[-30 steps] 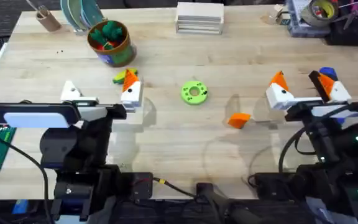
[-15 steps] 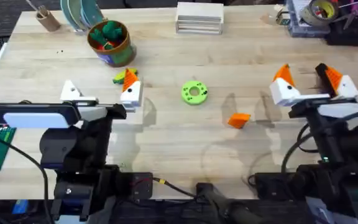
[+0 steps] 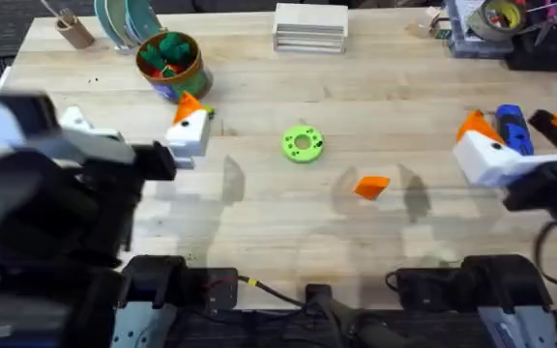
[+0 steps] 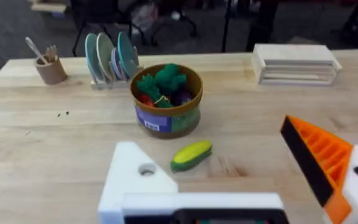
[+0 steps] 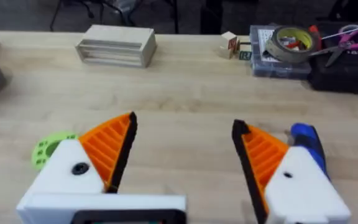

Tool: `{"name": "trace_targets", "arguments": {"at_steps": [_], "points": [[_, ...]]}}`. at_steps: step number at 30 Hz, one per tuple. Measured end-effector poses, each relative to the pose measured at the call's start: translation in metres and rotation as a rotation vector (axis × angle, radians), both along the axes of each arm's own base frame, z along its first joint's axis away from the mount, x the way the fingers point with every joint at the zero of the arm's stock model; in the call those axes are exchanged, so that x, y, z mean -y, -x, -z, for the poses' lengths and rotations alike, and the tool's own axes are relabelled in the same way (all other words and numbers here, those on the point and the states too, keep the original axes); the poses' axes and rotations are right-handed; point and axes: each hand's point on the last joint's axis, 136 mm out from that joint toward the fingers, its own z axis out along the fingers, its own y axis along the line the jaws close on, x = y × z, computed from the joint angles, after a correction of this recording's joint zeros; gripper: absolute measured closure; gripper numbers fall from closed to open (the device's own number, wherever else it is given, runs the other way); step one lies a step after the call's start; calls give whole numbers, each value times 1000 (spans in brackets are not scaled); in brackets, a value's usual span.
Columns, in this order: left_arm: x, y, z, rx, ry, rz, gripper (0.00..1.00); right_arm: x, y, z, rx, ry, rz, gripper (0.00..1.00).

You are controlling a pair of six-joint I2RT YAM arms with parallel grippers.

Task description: Pick up the gripper from the table and insert it into the empty holder that is missing its gripper. Then pick up a screw, insert it into the mounting hole, and use the screwdriver to tighten it. Finally, clean up the table by picking up the vegetable and placing it into the bucket.

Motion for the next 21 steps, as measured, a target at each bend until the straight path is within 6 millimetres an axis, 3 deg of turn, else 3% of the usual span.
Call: {"name": "trace_targets", "arguments": {"at_steps": [4,8,16,21], "points": [[0,-2,-7,-160,-38,11,10,0,15,-12,-90,14,-7,10],[0,-13,3,-322,-122,45,8,-2,21,-17,-161,12,-14,9],[0,-36,62,-588,-193,102,9,-18,21,-10,-215,-24,-104,10],[0,-46,87,-675,-200,117,8,-21,24,-6,-233,-31,-120,10]]}}
